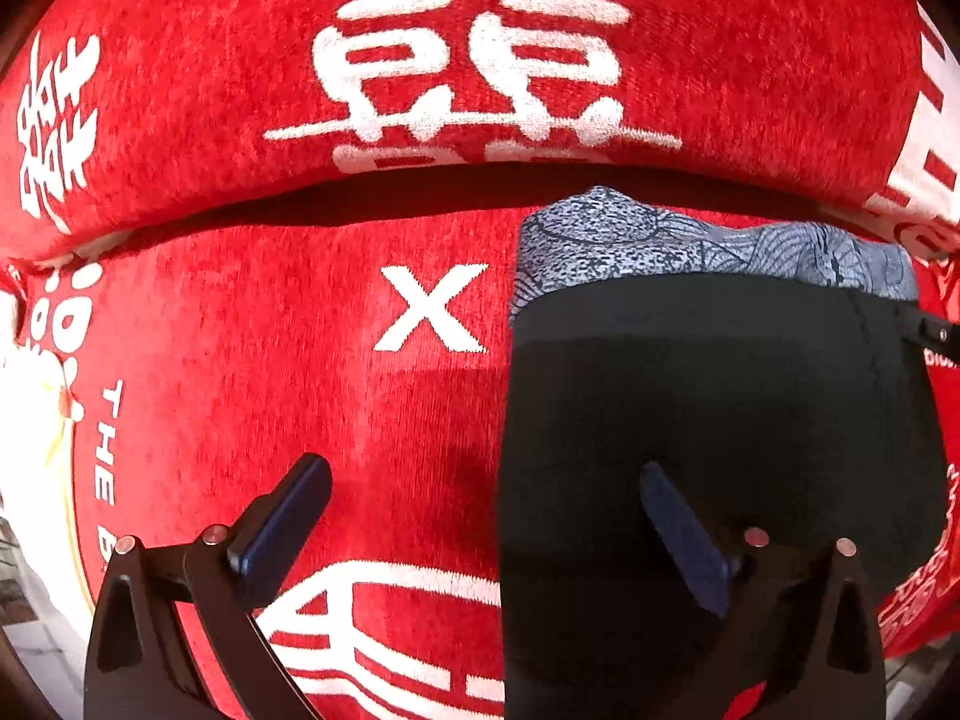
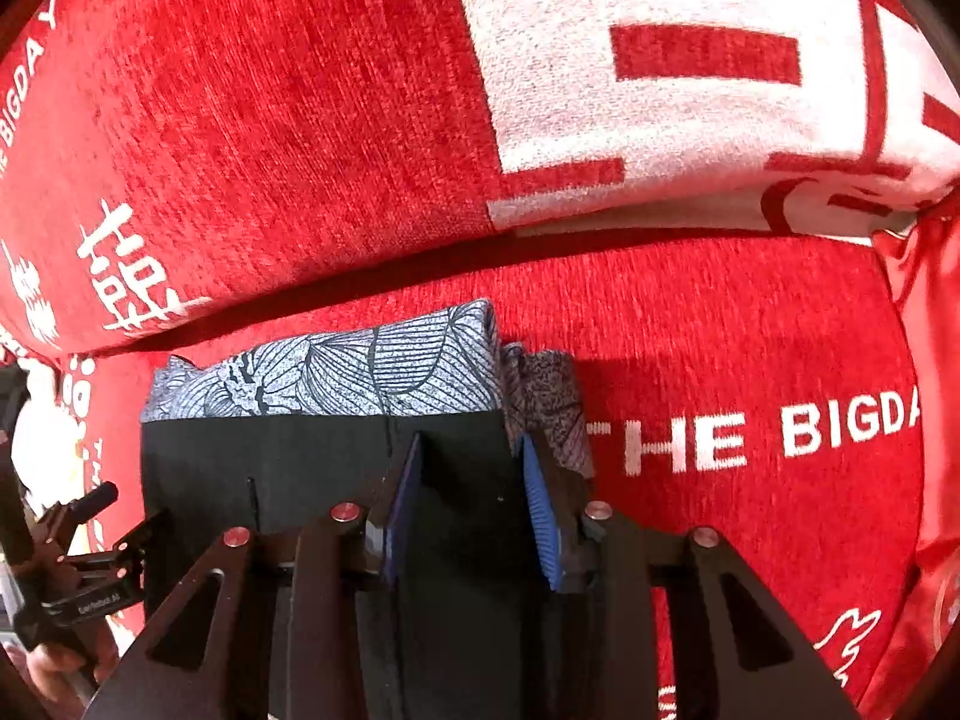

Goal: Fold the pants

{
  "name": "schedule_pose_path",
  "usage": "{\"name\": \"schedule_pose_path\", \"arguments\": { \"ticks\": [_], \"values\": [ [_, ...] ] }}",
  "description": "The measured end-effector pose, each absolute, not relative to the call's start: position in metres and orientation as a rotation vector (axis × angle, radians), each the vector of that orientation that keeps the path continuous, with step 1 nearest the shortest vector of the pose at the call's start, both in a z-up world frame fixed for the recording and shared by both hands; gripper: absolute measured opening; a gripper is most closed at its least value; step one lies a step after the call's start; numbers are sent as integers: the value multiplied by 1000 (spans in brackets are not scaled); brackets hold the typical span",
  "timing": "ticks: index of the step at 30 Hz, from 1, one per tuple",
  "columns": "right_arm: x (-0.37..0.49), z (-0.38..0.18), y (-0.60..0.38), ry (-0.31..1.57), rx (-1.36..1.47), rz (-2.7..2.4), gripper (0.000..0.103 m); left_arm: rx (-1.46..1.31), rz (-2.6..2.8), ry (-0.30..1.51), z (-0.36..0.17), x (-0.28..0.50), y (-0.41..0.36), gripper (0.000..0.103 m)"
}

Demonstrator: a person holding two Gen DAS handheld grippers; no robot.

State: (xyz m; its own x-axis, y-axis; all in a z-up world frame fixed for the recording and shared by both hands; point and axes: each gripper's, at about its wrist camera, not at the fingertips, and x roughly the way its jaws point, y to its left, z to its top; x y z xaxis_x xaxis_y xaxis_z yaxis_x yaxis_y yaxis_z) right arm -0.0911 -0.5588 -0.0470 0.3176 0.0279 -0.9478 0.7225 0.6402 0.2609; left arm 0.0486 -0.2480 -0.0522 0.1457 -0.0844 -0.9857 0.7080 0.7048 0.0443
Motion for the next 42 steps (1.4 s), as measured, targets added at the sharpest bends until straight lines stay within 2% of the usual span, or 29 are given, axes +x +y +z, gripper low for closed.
{"name": "schedule_pose_path", "arguments": {
  "ticks": [4,16,31,42],
  "values": [
    [-108,-41,-557,1201,786,-522,49,600,-616,1305,-52,48,-244,103],
    [-174,-39,-545,1188,915,-522,54,606,-607,1303,-54,48,-245,103],
    [-185,-45,-542,1199,941,-509,65,612,-612,1303,-53,47,-247,103],
    [-190,-51,-547,1218,956,-469,75,441,-677,1450,-62,69,-233,103]
  ]
}}
